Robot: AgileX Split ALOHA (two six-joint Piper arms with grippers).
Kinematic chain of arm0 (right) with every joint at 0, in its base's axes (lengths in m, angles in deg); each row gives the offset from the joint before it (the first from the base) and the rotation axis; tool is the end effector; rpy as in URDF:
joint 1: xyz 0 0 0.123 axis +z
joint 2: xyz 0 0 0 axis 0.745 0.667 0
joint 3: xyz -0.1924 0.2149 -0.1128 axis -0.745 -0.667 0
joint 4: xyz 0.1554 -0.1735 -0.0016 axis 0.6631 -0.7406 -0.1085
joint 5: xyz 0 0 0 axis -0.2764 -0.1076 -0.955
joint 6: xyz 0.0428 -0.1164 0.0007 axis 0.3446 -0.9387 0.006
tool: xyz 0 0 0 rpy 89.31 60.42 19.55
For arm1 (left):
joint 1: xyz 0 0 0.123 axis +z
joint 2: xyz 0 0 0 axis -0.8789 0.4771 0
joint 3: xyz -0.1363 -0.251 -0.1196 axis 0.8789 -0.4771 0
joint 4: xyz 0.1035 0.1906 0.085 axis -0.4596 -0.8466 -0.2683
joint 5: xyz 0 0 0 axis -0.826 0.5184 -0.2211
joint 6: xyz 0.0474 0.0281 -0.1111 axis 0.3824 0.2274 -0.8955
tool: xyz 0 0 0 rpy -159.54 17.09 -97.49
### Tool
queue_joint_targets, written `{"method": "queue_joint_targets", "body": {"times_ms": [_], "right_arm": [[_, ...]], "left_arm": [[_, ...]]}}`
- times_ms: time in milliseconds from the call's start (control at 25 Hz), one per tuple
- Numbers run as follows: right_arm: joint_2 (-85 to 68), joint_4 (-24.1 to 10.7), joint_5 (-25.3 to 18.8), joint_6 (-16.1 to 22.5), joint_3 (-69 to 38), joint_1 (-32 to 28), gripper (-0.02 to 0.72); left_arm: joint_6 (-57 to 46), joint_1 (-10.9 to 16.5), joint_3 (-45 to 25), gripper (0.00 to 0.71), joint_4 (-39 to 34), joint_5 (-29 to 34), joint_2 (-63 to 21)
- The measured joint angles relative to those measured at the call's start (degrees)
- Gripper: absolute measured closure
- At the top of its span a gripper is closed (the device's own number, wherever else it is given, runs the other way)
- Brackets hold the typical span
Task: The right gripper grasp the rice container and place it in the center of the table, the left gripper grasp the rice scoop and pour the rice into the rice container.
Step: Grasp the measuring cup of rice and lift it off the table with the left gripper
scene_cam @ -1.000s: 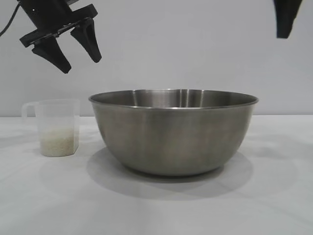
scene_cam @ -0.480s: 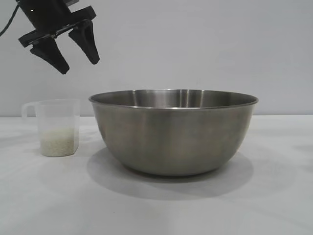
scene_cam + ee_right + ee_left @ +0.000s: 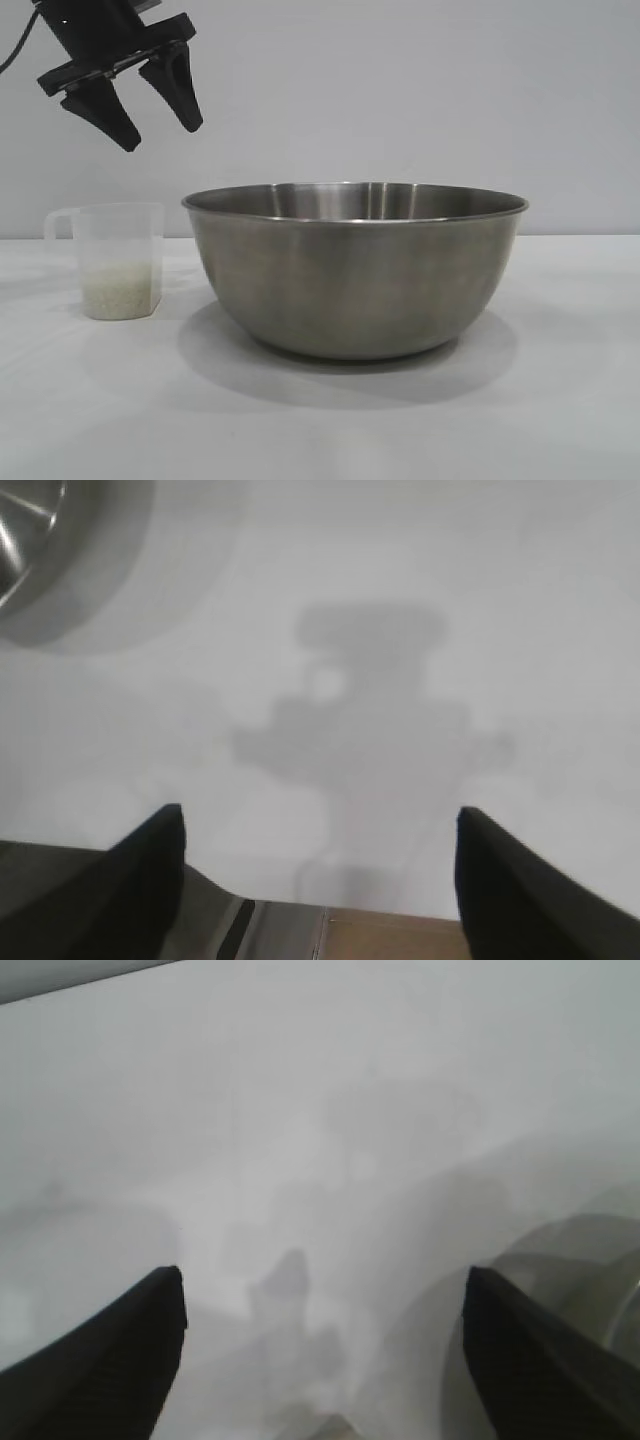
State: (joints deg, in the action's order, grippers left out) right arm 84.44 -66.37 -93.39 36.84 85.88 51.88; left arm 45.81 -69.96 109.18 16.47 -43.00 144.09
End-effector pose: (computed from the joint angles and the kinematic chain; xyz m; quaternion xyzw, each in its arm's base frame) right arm 0.1223 0.0233 0.2843 -0.0732 0.9873 0.0611 0.1268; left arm 0.4442 -0.1058 0.2365 0.1434 0.9318 -0.1664 0.2888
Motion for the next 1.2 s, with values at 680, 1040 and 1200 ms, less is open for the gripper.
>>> {"method": "queue_joint_targets", "body": {"times_ms": [680, 1040, 1200], "right_arm": [[-47.2, -0.3, 0.5, 0.0, -15.9, 0.0, 0.223], [-56.9, -1.8, 0.9, 0.0, -16.1, 0.0, 0.223], [-56.9, -2.0, 4.2, 0.0, -17.9, 0.0, 0.223]], "left_arm": [[0.0, 0.0, 0.0, 0.193, -0.3, -0.2, 0.0], [0.0, 0.0, 0.0, 0.193, -0.4, -0.2, 0.0], [0.0, 0.0, 0.0, 0.193, -0.5, -0.2, 0.0]]}}
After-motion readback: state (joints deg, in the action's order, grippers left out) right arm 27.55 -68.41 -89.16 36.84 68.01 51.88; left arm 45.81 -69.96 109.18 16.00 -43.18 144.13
